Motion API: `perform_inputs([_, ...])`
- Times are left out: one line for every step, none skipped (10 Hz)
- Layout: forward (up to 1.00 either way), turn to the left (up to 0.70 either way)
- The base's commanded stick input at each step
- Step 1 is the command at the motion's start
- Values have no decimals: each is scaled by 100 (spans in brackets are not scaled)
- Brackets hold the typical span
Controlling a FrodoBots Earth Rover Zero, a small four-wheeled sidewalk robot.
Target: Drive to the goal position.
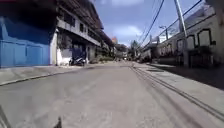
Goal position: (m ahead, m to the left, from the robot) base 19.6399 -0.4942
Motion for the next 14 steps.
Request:
perform_inputs([100,-28])
perform_inputs([100,-28])
perform_inputs([100,-28])
perform_inputs([100,-28])
perform_inputs([100,-28])
perform_inputs([100,-28])
perform_inputs([100,-28])
perform_inputs([100,-28])
perform_inputs([100,-28])
perform_inputs([100,-18])
perform_inputs([100,2])
perform_inputs([100,11])
perform_inputs([100,12])
perform_inputs([100,12])
